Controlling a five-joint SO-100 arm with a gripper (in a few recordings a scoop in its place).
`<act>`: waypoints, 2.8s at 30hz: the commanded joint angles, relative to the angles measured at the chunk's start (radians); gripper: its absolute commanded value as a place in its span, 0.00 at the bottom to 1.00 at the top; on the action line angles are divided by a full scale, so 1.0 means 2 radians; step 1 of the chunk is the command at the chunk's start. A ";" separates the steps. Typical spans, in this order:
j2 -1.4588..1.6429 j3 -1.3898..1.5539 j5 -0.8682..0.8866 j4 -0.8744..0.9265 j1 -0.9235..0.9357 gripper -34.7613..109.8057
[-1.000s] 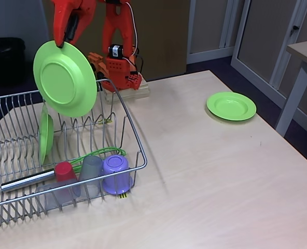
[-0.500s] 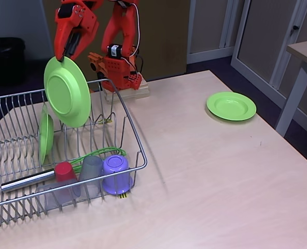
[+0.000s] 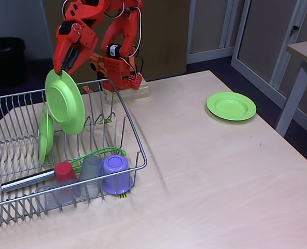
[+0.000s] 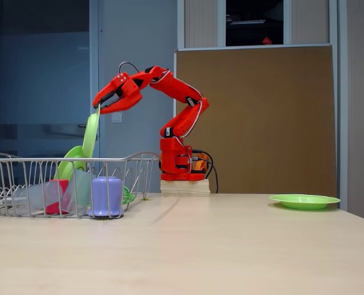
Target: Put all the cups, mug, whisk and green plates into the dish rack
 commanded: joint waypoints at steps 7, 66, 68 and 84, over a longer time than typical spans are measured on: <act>0.026 0.100 0.017 -0.091 0.009 0.24; -0.376 -0.166 0.355 0.031 -0.729 0.40; -0.437 -0.223 0.460 0.063 -0.753 0.42; -0.724 -0.439 0.857 0.063 -0.860 0.54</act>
